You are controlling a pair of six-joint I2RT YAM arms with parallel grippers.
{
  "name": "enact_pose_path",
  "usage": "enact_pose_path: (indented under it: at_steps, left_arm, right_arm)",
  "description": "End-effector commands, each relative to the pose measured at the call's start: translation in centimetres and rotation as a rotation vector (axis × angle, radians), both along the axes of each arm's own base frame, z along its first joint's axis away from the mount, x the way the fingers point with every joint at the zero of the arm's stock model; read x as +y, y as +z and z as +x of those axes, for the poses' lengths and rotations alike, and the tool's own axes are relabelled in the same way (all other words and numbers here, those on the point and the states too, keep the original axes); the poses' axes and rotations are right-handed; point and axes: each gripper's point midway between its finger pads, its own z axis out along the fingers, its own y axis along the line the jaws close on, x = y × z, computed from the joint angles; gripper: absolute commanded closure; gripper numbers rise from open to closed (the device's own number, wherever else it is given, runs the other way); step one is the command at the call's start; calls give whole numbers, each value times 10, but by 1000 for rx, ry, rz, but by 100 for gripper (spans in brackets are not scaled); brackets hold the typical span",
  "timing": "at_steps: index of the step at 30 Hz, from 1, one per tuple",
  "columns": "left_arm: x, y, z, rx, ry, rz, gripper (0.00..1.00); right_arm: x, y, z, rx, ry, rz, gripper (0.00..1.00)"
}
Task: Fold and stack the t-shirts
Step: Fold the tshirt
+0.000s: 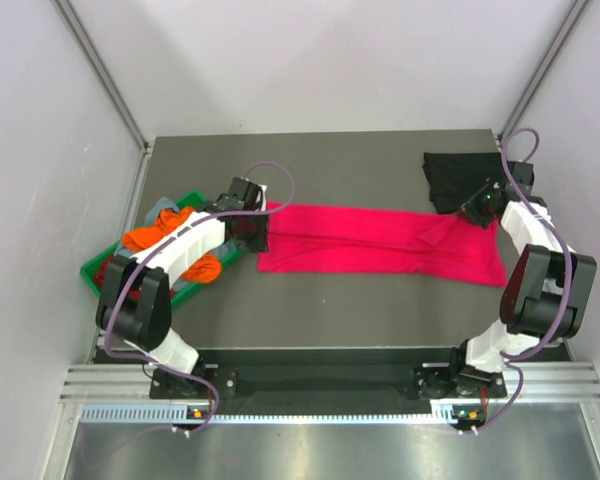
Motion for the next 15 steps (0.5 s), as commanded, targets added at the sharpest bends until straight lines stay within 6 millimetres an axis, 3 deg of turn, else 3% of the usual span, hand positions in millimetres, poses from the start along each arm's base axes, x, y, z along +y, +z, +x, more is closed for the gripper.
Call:
enact_pose_path:
  at_steps: [1, 15]
  left_arm:
    - [-2, -8, -3, 25, 4, -10, 63]
    - [-2, -43, -11, 83, 15, -6, 63]
  right_arm:
    - [-3, 25, 26, -106, 21, -13, 100]
    - [1, 29, 32, -136, 44, -13, 100]
